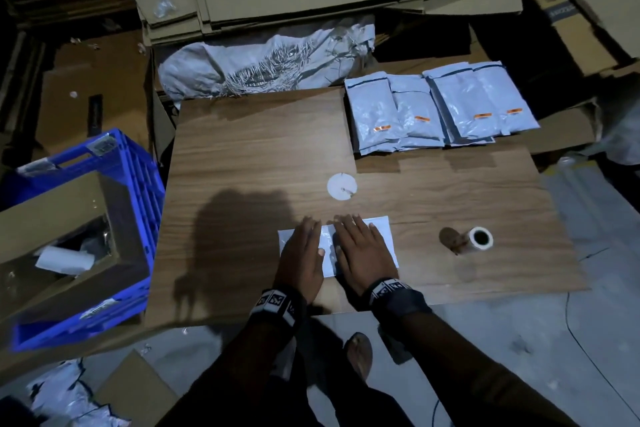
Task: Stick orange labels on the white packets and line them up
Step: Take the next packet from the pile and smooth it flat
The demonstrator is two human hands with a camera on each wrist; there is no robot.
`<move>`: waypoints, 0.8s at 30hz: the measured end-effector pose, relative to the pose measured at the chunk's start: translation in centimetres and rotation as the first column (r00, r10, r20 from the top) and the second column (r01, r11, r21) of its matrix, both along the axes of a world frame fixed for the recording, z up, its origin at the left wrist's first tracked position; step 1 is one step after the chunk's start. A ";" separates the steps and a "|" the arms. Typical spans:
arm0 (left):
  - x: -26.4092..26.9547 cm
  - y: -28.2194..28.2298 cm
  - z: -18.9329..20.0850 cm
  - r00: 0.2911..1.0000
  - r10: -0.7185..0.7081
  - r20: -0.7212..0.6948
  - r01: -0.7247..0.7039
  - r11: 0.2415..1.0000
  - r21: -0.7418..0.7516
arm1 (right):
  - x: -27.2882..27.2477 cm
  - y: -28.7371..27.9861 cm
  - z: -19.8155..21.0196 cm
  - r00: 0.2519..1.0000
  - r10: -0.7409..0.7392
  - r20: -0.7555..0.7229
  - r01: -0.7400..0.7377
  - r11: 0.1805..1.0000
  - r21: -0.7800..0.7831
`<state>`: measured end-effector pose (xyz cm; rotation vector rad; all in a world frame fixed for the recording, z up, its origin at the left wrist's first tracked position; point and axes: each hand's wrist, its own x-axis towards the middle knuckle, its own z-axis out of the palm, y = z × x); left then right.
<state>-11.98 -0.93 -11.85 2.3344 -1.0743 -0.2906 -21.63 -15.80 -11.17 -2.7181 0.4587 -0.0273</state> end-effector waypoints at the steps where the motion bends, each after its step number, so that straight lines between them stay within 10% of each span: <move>1: 0.3 -0.3 -0.4 1.000 0.029 -0.004 -0.028 0.999 0.045 | 0.7 0.3 -0.5 0.999 -0.008 -0.048 0.007 1.000 -0.015; 6: 0.3 -0.1 -3.4 0.995 0.037 0.090 -0.067 0.931 0.359 | 1.5 1.0 -3.6 0.989 -0.031 -0.145 0.014 0.993 -0.116; 24: -0.1 -0.4 -2.7 0.996 0.056 0.074 -0.080 0.917 0.390 | 1.9 0.9 -4.3 0.989 -0.037 -0.144 0.015 0.988 -0.155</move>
